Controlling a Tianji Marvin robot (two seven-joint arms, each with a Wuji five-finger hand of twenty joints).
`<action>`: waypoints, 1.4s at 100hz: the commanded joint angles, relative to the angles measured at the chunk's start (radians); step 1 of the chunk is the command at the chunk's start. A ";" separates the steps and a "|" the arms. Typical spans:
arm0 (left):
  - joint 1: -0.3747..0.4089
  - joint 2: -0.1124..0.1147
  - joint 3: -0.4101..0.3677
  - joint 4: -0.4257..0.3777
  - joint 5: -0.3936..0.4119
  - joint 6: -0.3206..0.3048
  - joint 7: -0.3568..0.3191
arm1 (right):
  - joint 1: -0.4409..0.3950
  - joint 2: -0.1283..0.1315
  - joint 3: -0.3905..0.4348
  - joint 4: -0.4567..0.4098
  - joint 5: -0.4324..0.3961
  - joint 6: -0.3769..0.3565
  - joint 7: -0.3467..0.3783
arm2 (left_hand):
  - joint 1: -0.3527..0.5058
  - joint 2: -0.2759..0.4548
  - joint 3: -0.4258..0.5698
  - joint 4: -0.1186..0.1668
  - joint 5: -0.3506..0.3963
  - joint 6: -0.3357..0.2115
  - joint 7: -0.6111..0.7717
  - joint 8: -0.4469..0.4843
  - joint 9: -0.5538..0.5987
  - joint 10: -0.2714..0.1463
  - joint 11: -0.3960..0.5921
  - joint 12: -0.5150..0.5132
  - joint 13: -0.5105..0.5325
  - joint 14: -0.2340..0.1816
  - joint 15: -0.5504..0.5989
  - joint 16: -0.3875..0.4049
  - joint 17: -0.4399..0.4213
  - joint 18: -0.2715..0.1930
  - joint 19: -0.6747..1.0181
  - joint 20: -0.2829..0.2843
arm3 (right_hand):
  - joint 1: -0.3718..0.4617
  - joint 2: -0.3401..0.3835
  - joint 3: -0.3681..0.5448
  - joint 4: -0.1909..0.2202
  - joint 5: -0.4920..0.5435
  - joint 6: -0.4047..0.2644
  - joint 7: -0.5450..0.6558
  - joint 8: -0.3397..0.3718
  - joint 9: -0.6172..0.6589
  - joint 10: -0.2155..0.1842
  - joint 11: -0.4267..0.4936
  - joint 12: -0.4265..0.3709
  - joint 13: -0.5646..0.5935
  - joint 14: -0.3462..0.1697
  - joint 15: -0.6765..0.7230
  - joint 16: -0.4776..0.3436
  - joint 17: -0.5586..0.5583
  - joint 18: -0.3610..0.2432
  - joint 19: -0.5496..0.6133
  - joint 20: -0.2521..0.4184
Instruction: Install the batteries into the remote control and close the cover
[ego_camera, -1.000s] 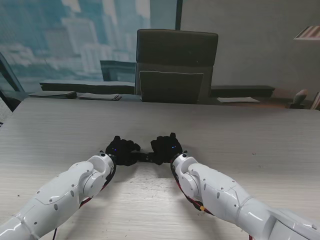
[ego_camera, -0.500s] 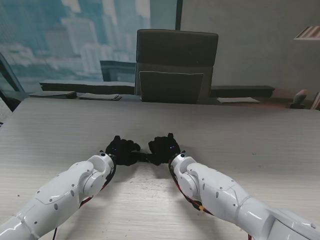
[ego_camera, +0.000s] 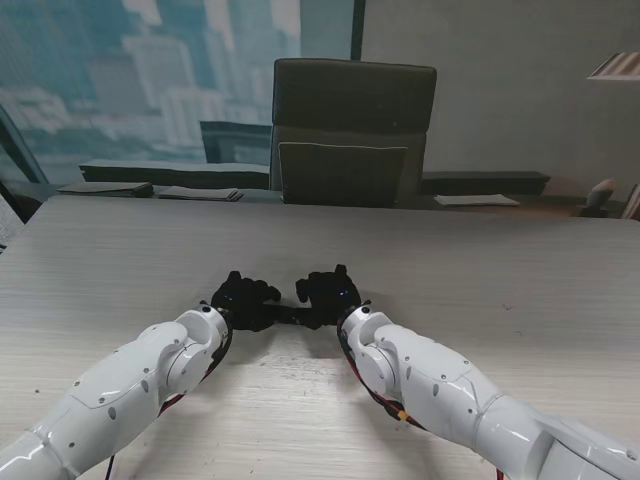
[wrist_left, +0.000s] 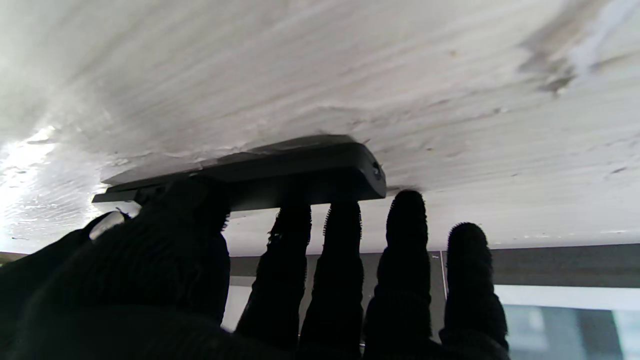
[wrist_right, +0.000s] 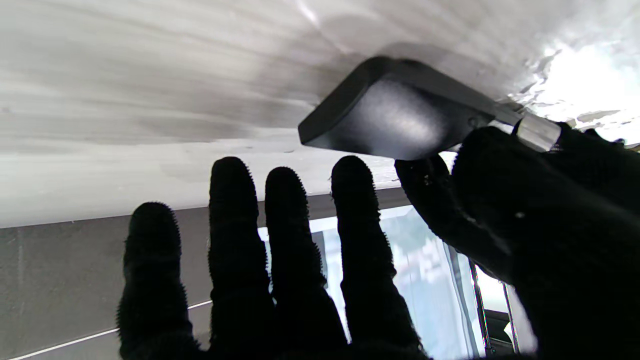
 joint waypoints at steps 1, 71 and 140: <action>0.006 -0.001 0.006 0.012 -0.001 0.002 -0.021 | -0.006 0.001 0.004 -0.011 0.000 -0.001 0.011 | -0.019 0.002 0.014 0.024 0.028 0.001 0.013 0.005 0.032 -0.007 0.013 0.003 0.014 -0.008 0.010 0.000 -0.010 0.002 0.004 -0.004 | -0.019 0.022 -0.010 0.026 -0.030 0.020 -0.018 -0.018 -0.020 0.031 0.008 0.013 -0.008 0.013 0.002 0.007 -0.018 0.030 0.018 -0.006; 0.009 0.000 0.003 0.009 0.001 0.003 -0.023 | -0.107 0.073 0.134 -0.230 -0.051 0.231 0.127 | -0.019 0.001 0.014 0.024 0.027 0.004 0.013 0.005 0.032 -0.007 0.013 0.004 0.016 -0.008 0.010 0.000 -0.010 0.002 0.004 -0.004 | -0.028 0.255 -0.196 0.045 0.326 0.079 0.054 0.055 0.297 0.107 0.073 0.025 0.178 0.145 0.191 0.058 0.132 0.066 0.214 0.066; 0.011 0.000 0.000 0.009 0.000 0.004 -0.023 | -0.078 0.053 0.080 -0.246 0.038 0.373 0.271 | -0.018 0.007 0.006 0.025 0.027 0.002 0.012 0.005 0.032 -0.007 0.013 0.004 0.014 -0.009 0.010 0.000 -0.010 0.001 0.005 -0.004 | -0.061 0.281 -0.243 0.058 0.600 0.098 0.231 0.081 0.684 0.111 0.078 0.041 0.492 0.211 0.380 0.011 0.383 0.160 0.352 0.138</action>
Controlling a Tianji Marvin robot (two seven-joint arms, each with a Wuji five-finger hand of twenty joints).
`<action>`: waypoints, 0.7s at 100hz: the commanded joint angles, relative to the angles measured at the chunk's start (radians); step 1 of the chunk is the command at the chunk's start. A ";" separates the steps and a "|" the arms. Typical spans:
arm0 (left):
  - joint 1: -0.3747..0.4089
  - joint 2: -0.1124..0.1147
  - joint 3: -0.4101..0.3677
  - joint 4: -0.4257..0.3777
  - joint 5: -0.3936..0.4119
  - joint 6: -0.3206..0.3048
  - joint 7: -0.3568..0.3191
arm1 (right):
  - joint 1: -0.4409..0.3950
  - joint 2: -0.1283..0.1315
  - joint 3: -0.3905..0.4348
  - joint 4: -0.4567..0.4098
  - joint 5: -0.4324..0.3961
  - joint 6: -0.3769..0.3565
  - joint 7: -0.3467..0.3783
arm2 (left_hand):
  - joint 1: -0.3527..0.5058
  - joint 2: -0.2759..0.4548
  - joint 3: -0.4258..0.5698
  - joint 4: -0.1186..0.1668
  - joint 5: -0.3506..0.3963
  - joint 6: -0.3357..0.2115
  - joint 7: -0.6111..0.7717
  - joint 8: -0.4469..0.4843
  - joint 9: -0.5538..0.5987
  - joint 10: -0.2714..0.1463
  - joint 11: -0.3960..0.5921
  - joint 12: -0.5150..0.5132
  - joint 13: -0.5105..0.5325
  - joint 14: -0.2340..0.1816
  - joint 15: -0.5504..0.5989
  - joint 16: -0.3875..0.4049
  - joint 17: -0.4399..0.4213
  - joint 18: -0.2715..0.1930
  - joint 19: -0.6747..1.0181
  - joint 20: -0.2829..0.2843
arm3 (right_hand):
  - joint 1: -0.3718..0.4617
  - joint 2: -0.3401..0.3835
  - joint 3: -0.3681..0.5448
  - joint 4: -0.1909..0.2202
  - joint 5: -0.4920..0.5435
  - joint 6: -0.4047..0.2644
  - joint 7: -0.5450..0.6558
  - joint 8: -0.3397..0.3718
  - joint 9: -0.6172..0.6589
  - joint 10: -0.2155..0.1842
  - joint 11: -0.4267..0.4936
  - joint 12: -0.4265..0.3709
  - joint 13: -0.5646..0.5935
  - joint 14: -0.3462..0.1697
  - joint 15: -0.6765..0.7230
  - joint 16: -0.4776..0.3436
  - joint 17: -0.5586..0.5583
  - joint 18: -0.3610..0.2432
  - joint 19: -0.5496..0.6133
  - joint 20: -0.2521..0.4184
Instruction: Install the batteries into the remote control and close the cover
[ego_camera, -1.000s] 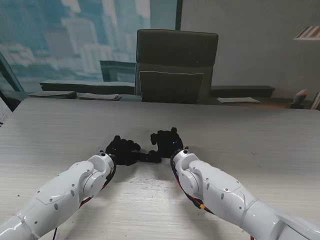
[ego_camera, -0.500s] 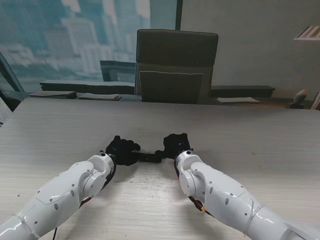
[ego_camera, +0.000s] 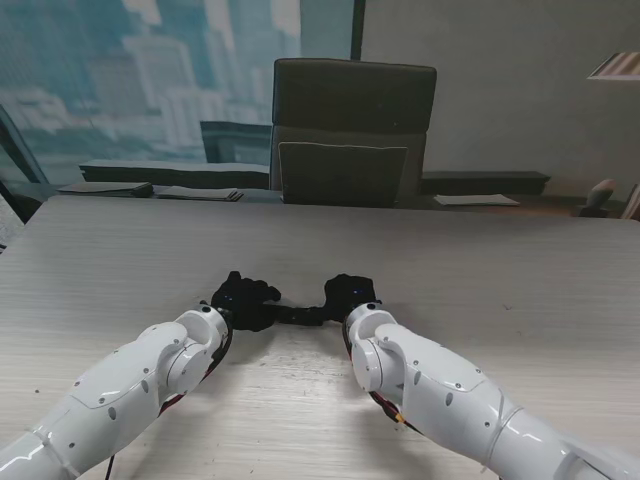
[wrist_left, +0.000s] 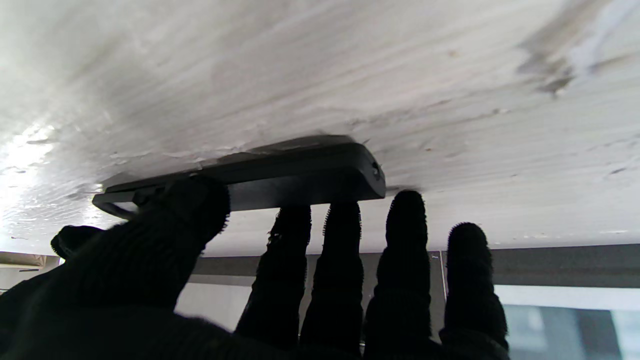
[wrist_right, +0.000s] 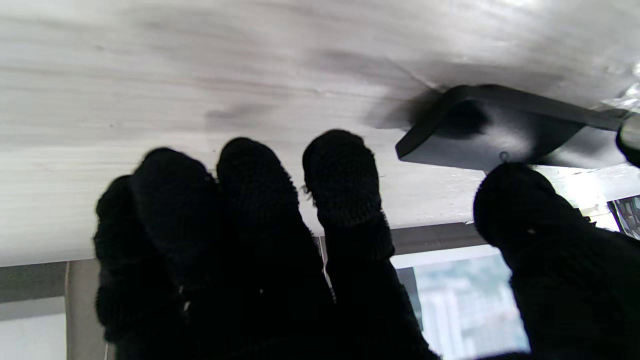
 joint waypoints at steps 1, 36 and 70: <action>0.010 0.001 0.003 0.010 -0.001 0.004 -0.023 | 0.001 -0.013 -0.007 0.005 0.007 -0.001 0.014 | -0.018 0.007 0.006 0.025 0.027 0.001 0.012 0.005 0.031 -0.005 0.013 0.003 0.013 -0.006 0.010 0.001 -0.011 0.001 0.005 -0.004 | -0.011 0.011 0.008 0.027 0.039 0.024 0.037 -0.016 0.069 0.049 -0.010 0.003 0.044 0.024 0.018 -0.014 0.016 0.046 0.048 0.018; 0.012 0.000 -0.001 0.009 -0.001 0.002 -0.021 | 0.027 -0.032 -0.038 0.036 0.032 0.031 0.027 | -0.017 0.009 0.003 0.025 0.029 0.002 0.012 0.005 0.029 -0.006 0.012 0.003 0.013 -0.008 0.009 0.000 -0.011 0.001 0.005 -0.004 | 0.002 0.014 0.021 0.029 0.041 0.025 0.065 -0.034 0.086 0.049 -0.005 0.008 0.082 0.026 0.023 -0.022 0.055 0.061 0.061 0.017; 0.013 0.000 -0.002 0.009 -0.001 0.001 -0.021 | 0.047 -0.048 -0.063 0.068 0.052 0.054 0.038 | -0.017 0.009 0.003 0.025 0.026 0.005 0.012 0.005 0.031 -0.006 0.013 0.003 0.015 -0.007 0.010 0.001 -0.011 0.002 0.005 -0.004 | 0.018 -0.010 0.036 0.031 0.036 0.028 0.048 -0.057 0.084 0.051 -0.024 -0.001 0.076 0.024 0.016 -0.029 0.053 0.056 0.062 0.014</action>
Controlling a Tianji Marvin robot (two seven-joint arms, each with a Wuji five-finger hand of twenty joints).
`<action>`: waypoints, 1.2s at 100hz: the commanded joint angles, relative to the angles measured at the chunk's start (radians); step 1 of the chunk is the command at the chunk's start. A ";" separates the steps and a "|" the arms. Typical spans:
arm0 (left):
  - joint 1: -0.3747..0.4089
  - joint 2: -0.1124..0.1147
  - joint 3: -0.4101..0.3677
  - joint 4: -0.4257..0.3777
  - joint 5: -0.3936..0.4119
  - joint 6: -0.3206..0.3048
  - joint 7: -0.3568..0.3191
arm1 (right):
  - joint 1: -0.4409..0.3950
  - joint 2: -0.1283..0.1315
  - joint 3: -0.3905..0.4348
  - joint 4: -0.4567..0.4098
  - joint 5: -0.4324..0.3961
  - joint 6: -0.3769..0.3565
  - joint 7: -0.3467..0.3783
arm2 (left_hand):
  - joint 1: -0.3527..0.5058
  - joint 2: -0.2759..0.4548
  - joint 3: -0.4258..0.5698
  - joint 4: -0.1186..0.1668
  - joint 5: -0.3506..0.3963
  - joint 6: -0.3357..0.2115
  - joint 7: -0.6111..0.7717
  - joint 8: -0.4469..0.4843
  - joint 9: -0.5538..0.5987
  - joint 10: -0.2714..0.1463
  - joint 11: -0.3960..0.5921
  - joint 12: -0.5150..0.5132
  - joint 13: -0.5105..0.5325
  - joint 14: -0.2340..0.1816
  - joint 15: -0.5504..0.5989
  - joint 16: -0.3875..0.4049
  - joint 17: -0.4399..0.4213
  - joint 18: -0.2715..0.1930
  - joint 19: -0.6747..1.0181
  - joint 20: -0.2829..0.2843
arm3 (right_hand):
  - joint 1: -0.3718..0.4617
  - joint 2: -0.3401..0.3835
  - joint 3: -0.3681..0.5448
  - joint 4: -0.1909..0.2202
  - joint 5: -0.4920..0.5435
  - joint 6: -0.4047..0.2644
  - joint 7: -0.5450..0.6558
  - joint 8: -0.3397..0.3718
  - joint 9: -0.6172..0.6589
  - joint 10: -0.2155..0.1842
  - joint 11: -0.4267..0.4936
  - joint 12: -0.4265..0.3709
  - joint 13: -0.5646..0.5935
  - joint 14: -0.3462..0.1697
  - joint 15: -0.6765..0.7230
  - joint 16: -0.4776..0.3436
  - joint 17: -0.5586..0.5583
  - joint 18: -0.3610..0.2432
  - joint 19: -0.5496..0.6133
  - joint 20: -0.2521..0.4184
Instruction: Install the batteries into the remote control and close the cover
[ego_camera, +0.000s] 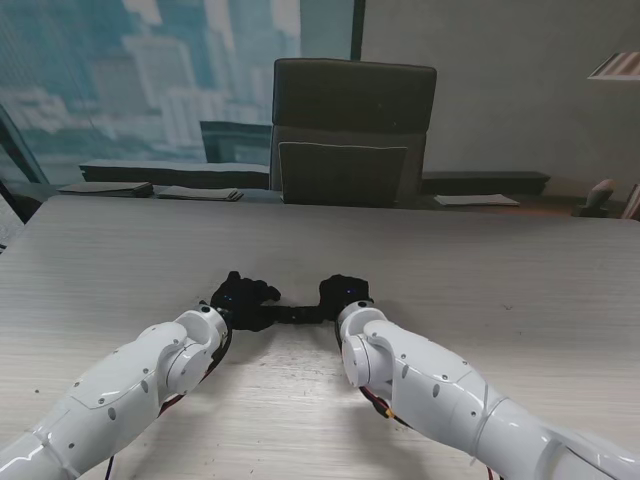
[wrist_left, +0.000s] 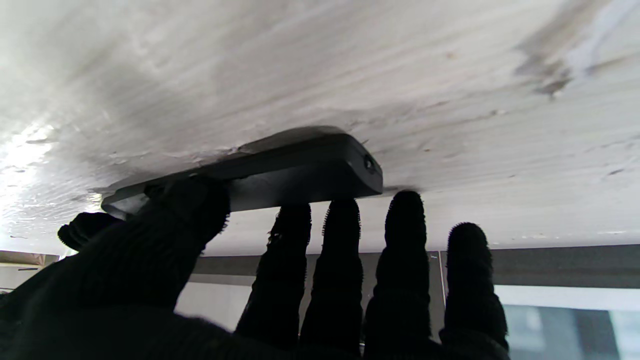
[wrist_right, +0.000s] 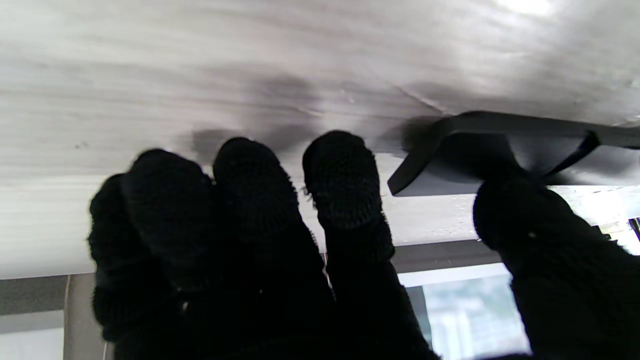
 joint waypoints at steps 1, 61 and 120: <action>0.010 0.001 0.003 0.009 -0.002 0.002 -0.021 | -0.004 -0.007 -0.004 0.005 0.007 0.003 0.021 | -0.017 0.009 0.003 0.025 0.028 0.001 0.013 0.008 0.031 -0.001 0.014 0.004 0.015 0.003 0.010 0.005 -0.011 0.002 0.005 -0.004 | 0.032 -0.025 0.025 0.031 0.035 0.028 0.021 -0.020 0.057 0.052 -0.014 -0.001 0.034 0.023 0.012 -0.013 0.008 0.042 0.056 0.013; 0.009 0.001 0.005 0.011 -0.002 0.002 -0.023 | 0.009 -0.031 -0.023 0.035 0.043 -0.020 0.017 | -0.012 0.006 0.006 0.026 0.030 0.002 0.014 0.008 0.032 -0.002 0.015 0.004 0.015 0.002 0.011 0.005 -0.010 -0.001 0.006 -0.004 | 0.098 -0.063 0.104 0.037 0.027 0.032 -0.022 -0.046 0.040 0.053 -0.037 -0.009 0.018 0.015 -0.006 -0.021 -0.009 0.025 0.046 0.003; -0.001 -0.001 0.021 0.025 0.002 -0.006 -0.002 | 0.026 -0.049 -0.042 0.058 0.063 -0.047 0.015 | 0.016 -0.039 0.072 0.020 0.058 -0.005 0.044 0.023 0.068 -0.013 0.032 0.012 0.041 -0.001 0.021 0.007 0.007 -0.001 0.023 0.005 | 0.100 -0.062 0.110 0.035 0.020 0.030 -0.076 -0.053 0.000 0.053 -0.043 -0.009 -0.018 0.008 -0.016 -0.020 -0.040 0.011 0.038 0.001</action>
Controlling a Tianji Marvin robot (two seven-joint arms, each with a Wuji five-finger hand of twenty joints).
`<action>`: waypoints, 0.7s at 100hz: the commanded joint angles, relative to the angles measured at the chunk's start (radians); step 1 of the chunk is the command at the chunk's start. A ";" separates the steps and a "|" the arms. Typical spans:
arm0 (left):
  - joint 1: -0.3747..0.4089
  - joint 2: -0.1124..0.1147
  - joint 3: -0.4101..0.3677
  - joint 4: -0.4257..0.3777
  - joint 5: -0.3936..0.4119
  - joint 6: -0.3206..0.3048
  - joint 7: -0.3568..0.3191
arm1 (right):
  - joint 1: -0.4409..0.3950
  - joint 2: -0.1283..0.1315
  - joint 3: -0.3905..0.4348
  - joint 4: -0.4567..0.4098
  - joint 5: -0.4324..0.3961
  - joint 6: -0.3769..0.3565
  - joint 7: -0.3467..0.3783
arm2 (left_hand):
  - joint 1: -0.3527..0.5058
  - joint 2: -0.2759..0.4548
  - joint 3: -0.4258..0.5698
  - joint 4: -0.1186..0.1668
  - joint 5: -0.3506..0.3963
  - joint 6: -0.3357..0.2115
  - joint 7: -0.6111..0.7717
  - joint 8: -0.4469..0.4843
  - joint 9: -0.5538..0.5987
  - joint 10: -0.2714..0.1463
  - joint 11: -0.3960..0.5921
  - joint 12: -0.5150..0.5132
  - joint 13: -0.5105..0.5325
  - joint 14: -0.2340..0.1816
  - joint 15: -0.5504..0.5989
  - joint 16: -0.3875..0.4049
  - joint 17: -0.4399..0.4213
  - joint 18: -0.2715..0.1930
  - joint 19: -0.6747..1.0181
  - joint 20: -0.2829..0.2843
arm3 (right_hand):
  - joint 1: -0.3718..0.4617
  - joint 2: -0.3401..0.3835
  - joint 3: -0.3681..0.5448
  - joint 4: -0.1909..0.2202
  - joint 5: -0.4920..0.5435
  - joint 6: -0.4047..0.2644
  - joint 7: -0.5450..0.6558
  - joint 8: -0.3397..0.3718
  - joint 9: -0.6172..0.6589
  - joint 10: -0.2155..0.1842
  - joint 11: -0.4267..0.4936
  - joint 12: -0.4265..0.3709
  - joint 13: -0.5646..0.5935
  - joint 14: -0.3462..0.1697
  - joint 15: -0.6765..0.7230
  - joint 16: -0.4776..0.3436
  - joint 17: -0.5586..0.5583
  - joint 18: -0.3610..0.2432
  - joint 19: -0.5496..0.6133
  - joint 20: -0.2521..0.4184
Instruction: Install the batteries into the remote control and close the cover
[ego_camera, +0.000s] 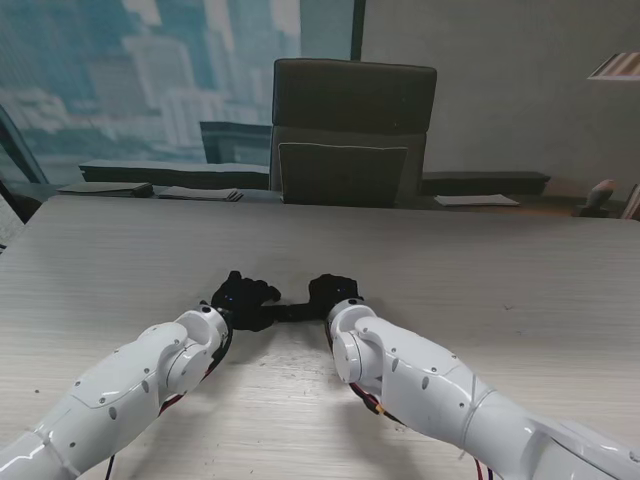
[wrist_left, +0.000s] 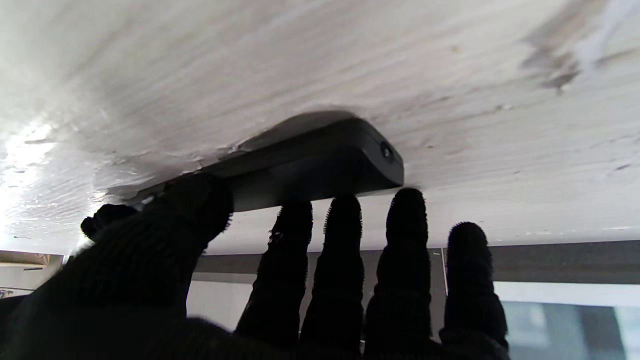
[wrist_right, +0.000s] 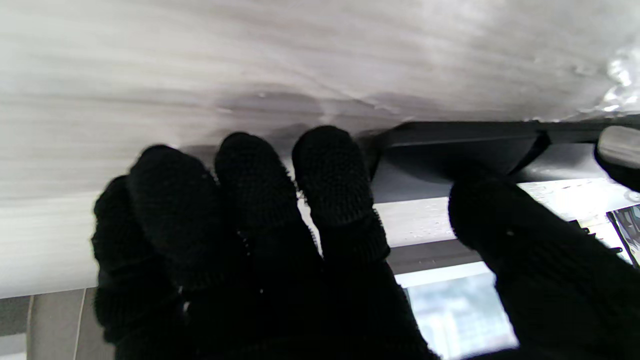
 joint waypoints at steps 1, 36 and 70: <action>0.007 -0.001 0.009 0.015 0.001 -0.002 -0.019 | -0.009 -0.006 -0.008 0.004 0.003 -0.010 0.022 | 0.015 -0.020 0.039 0.020 0.050 -0.013 0.034 0.022 0.053 -0.021 0.030 0.012 0.028 -0.009 0.013 0.009 0.004 -0.001 0.023 0.005 | 0.057 -0.036 0.008 0.026 0.020 -0.012 -0.028 -0.009 0.015 0.053 0.002 -0.008 0.001 0.009 -0.002 -0.009 -0.008 0.011 0.038 0.003; 0.000 0.001 0.019 0.014 0.001 -0.010 -0.030 | -0.008 0.001 0.000 -0.013 -0.006 -0.013 0.023 | 0.036 -0.060 0.108 0.008 0.076 -0.018 0.079 0.046 0.095 -0.027 0.057 0.026 0.083 -0.017 0.060 0.030 0.068 -0.027 0.108 0.045 | 0.025 -0.016 -0.026 0.022 0.011 0.002 -0.082 -0.008 -0.029 0.068 0.007 -0.004 -0.037 0.016 -0.006 -0.005 -0.041 0.008 0.030 0.006; -0.004 -0.001 0.026 0.018 -0.004 -0.014 -0.026 | 0.010 -0.016 -0.021 0.012 0.013 -0.021 0.031 | 0.031 -0.056 0.105 0.008 0.076 -0.018 0.083 0.048 0.098 -0.030 0.061 0.029 0.083 -0.017 0.069 0.035 0.067 -0.029 0.120 0.052 | 0.085 -0.011 0.007 0.032 0.014 -0.003 -0.095 0.007 -0.031 0.065 0.010 -0.005 -0.034 0.012 -0.006 -0.004 -0.040 0.006 0.030 0.010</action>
